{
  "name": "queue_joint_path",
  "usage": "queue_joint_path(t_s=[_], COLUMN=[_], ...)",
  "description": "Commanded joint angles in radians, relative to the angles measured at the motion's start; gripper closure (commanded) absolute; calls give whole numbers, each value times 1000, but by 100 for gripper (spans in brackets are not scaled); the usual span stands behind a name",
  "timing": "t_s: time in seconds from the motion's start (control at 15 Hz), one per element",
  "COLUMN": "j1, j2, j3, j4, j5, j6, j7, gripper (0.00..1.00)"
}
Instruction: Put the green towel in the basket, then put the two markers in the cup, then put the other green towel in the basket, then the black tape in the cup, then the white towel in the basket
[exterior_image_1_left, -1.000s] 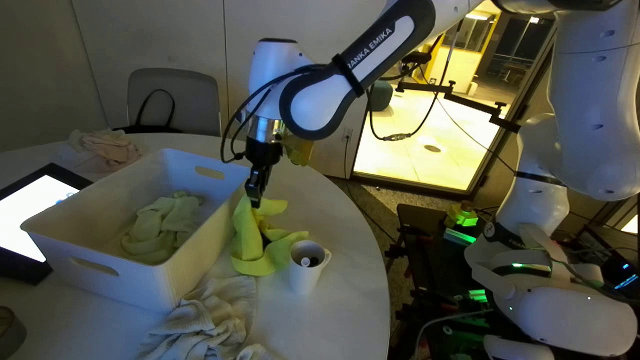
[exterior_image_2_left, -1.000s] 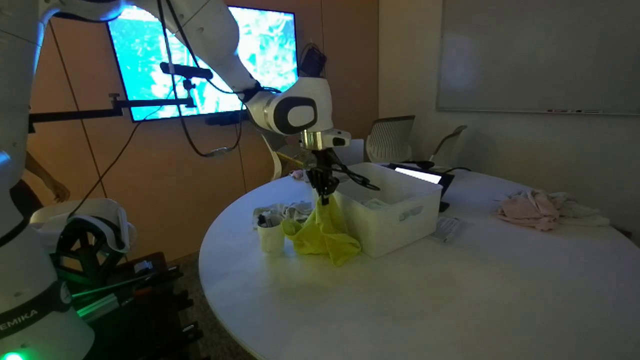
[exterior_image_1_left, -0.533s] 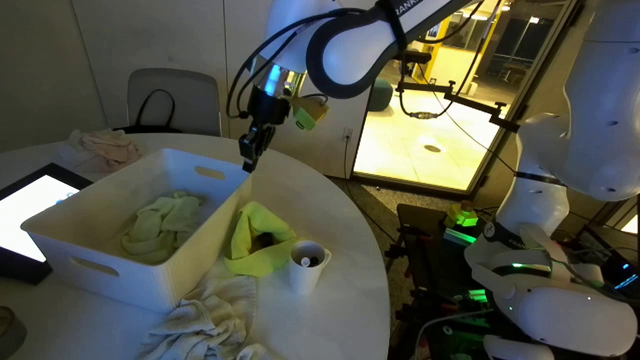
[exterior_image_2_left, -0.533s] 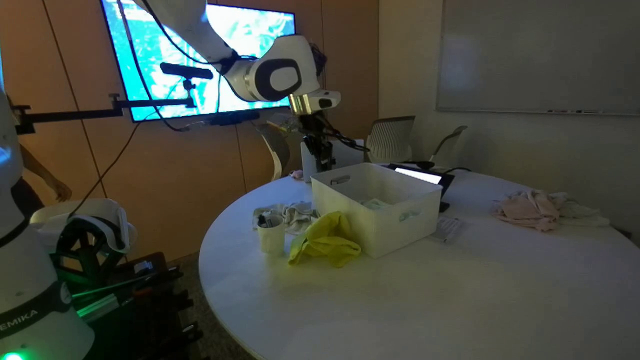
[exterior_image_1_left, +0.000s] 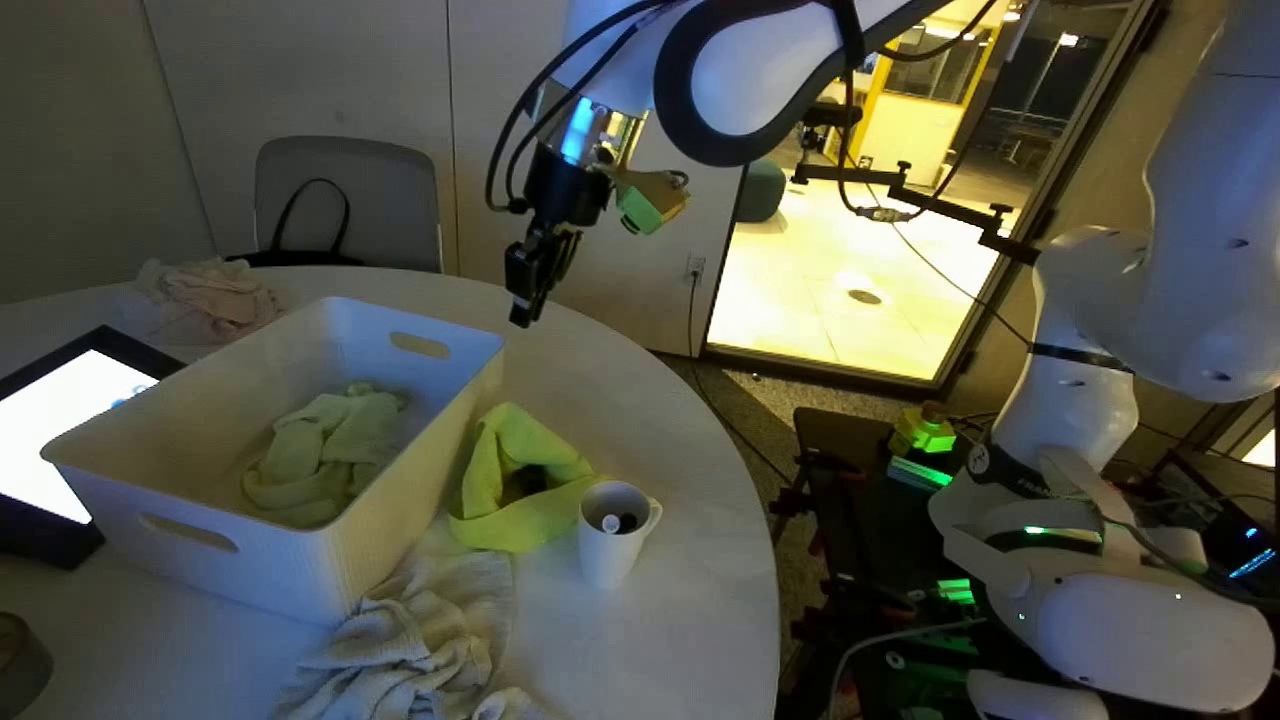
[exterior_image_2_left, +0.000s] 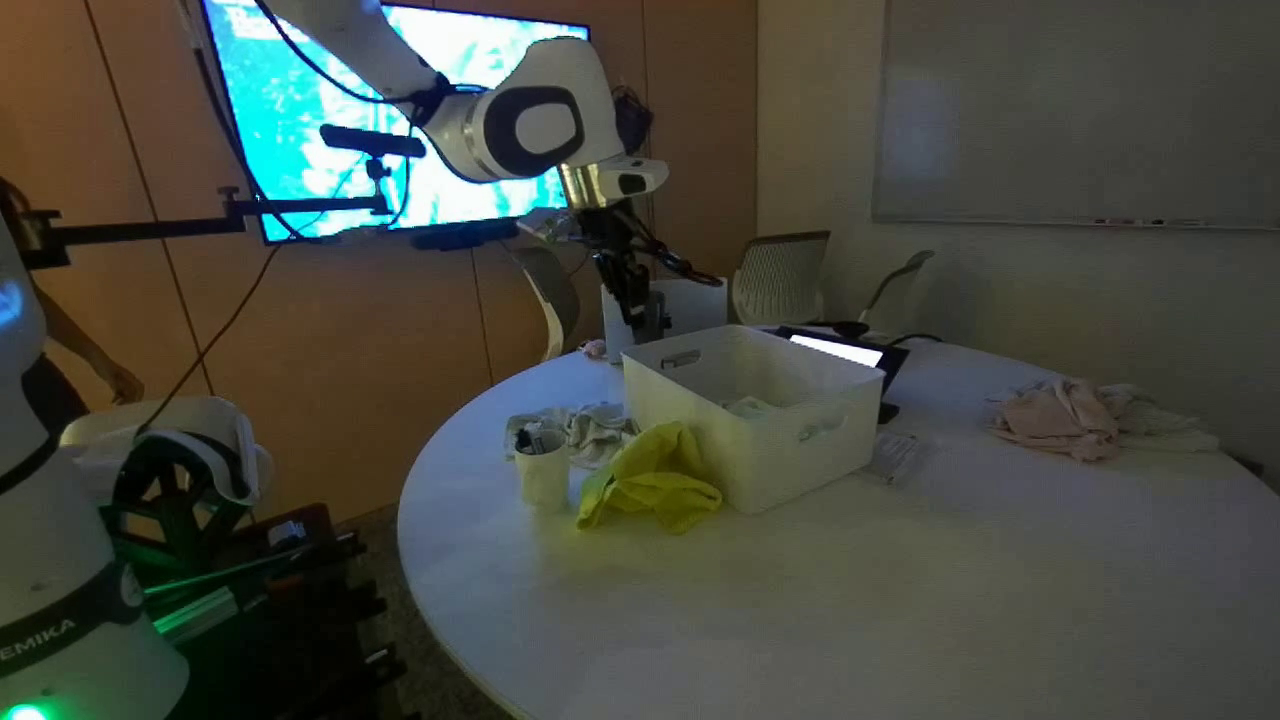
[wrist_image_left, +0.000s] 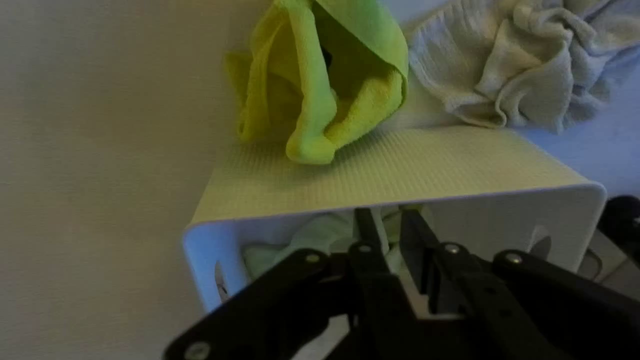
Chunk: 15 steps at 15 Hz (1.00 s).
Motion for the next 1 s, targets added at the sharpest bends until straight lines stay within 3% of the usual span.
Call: queue_joint_path(t_s=[0.0,0.4,0.93], j1=[5,28,44], j2=[58,238,392], j3=[11,22,19], j4=[-4,65,217], j5=[-41,-18,10], j6=[-44,-132,-178], j7=[28,5,11], gripper=[47,2,0])
